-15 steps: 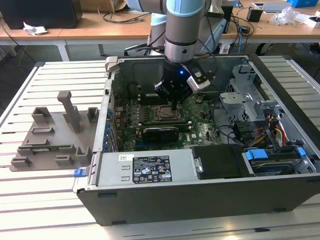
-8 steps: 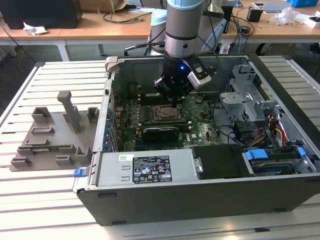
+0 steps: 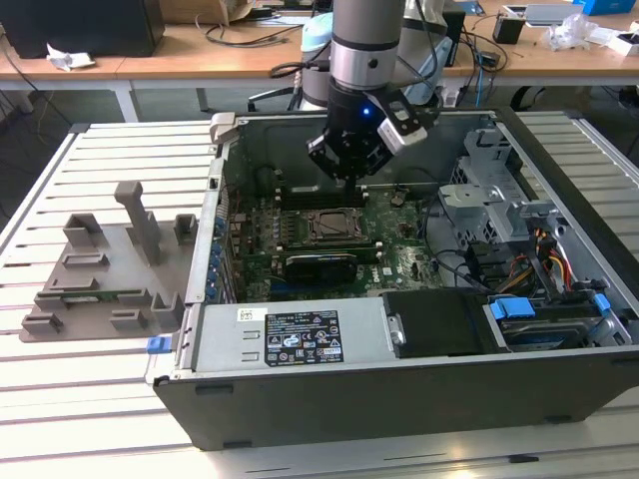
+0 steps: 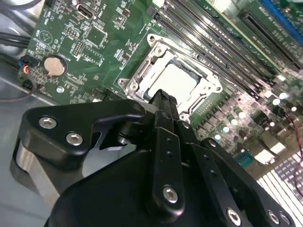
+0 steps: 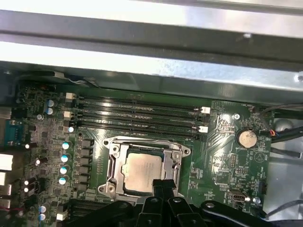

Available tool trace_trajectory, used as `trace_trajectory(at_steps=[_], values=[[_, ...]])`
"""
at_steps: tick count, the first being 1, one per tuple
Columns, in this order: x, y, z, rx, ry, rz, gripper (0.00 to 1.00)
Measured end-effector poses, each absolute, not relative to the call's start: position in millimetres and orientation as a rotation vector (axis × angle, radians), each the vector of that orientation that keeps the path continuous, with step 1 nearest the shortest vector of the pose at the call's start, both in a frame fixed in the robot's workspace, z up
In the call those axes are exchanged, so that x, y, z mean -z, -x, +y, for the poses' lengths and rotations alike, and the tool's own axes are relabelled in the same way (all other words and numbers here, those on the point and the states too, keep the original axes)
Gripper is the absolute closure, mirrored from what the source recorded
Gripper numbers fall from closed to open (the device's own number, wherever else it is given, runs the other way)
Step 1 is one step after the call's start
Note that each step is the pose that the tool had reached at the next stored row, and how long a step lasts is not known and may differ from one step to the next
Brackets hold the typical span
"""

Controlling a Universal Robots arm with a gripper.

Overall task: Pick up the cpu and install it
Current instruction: 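Install the first cpu locking lever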

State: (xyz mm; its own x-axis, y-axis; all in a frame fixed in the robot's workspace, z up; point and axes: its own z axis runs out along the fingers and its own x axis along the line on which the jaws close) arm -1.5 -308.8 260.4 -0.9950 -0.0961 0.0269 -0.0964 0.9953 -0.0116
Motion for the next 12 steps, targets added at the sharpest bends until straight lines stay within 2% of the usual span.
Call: trace_trajectory(at_steps=[12], values=[[-267.1,1.6,-308.8,-0.021,-0.15,-3.111,0.89]])
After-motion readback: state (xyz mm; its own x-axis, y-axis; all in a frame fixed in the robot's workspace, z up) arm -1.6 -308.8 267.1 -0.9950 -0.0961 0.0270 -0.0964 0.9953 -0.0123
